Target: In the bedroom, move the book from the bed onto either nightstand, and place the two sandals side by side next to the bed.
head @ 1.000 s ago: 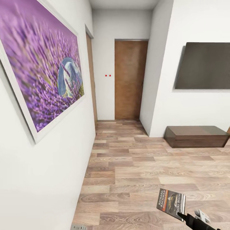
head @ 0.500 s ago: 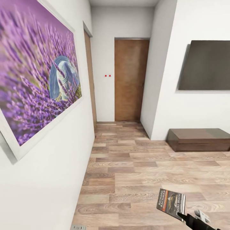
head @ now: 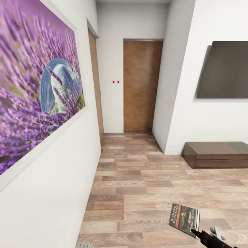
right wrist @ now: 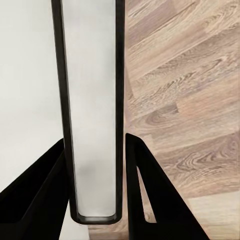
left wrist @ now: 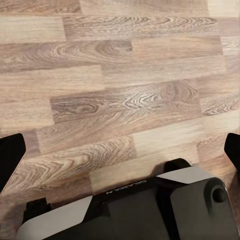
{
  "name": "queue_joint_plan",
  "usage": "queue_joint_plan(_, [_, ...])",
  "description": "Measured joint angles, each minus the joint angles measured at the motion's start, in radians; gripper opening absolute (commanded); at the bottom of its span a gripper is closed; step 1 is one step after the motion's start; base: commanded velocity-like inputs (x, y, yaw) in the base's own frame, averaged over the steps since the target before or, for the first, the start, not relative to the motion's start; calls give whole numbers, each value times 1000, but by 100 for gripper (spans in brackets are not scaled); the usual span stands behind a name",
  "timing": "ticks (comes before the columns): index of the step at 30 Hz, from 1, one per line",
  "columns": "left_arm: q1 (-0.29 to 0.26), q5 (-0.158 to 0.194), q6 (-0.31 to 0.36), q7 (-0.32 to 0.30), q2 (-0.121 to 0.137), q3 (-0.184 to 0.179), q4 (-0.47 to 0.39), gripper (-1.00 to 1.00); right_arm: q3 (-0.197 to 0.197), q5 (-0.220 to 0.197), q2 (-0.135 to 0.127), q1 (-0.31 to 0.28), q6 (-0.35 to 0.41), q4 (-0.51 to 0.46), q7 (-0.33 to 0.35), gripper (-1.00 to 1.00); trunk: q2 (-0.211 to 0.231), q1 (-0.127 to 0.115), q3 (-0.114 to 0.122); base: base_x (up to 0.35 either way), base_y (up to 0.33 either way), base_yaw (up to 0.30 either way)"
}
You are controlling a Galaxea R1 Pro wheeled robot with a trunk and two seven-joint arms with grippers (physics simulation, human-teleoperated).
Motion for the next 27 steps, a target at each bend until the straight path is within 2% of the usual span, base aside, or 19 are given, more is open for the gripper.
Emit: queue_joint_plan(27, [0, 0, 0, 0, 0, 0, 0, 100, 0, 0, 0, 0, 0, 0, -1, -100, 0, 0, 0, 332, 0, 0])
